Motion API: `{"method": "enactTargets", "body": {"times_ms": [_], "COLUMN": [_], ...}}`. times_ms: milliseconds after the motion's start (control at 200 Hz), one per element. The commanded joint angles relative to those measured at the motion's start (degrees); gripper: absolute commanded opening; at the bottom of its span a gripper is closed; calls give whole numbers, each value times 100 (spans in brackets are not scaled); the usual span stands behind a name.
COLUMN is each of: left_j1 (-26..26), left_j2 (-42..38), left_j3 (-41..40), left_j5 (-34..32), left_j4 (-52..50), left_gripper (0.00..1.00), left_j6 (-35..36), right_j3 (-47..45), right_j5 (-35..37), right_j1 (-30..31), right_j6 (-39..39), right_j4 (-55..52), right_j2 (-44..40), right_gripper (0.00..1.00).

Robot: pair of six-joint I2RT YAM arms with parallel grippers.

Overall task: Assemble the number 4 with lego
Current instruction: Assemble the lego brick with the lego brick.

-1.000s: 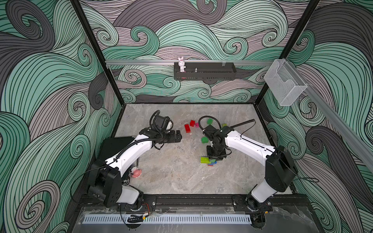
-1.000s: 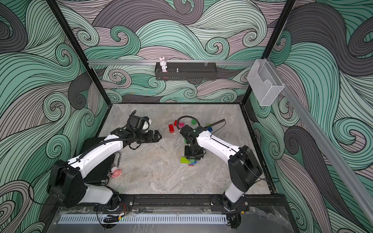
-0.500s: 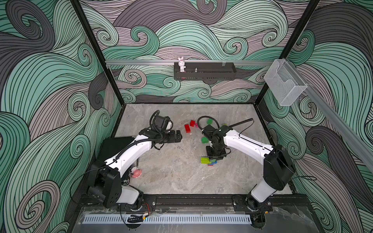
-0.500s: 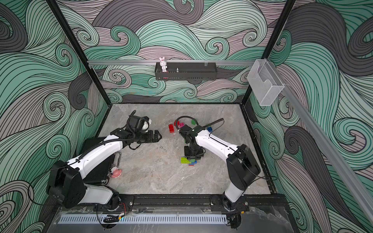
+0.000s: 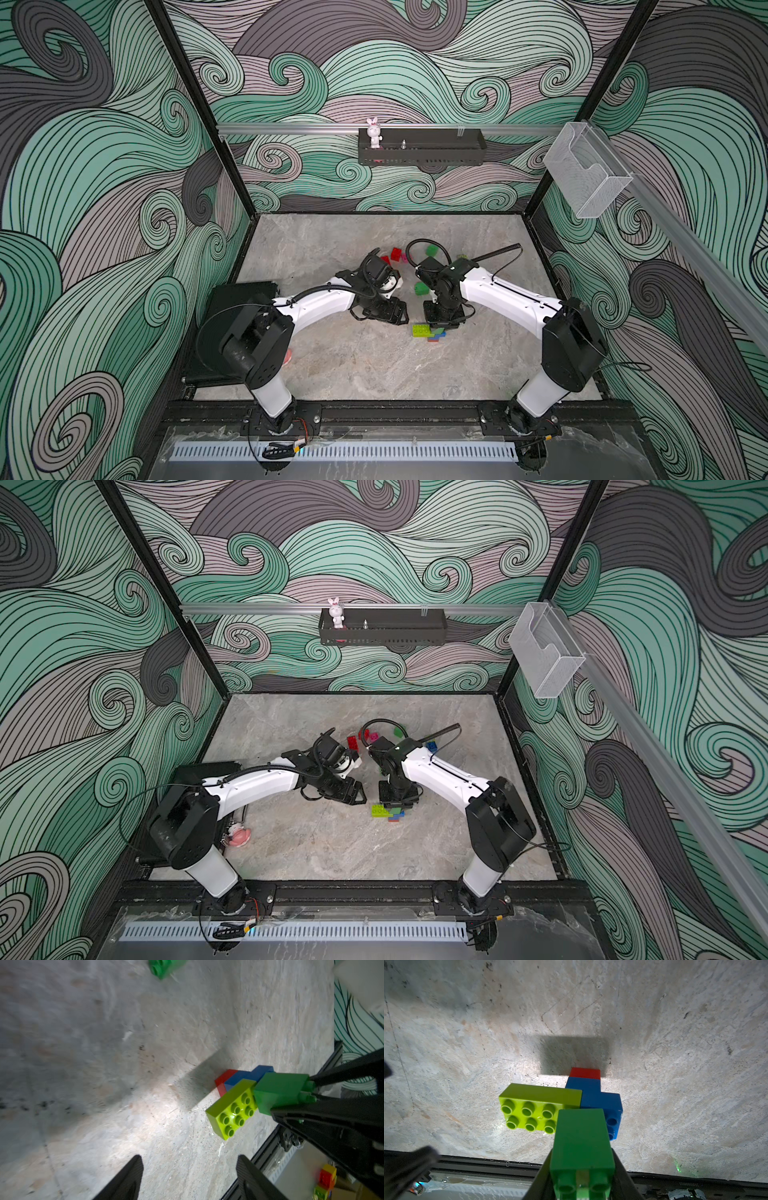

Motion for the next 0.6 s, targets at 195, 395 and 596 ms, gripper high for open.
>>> {"method": "enactTargets", "body": {"times_ms": [195, 395, 596], "left_j1": [-62, -71, 7], "left_j2": [200, 341, 67], "left_j3": [175, 223, 248], "left_j5": [892, 934, 589], "left_j4": [-97, -116, -206], "left_gripper": [57, 47, 48], "left_j6": [116, 109, 141], "right_j3": [-374, -531, -433], "right_j5": [-175, 98, 947], "right_j1": [49, 49, 99], "right_j6": [-249, -286, -416], "right_j4": [208, -61, -611], "right_j2": [198, 441, 867], "right_gripper": [0, 0, 0]}}
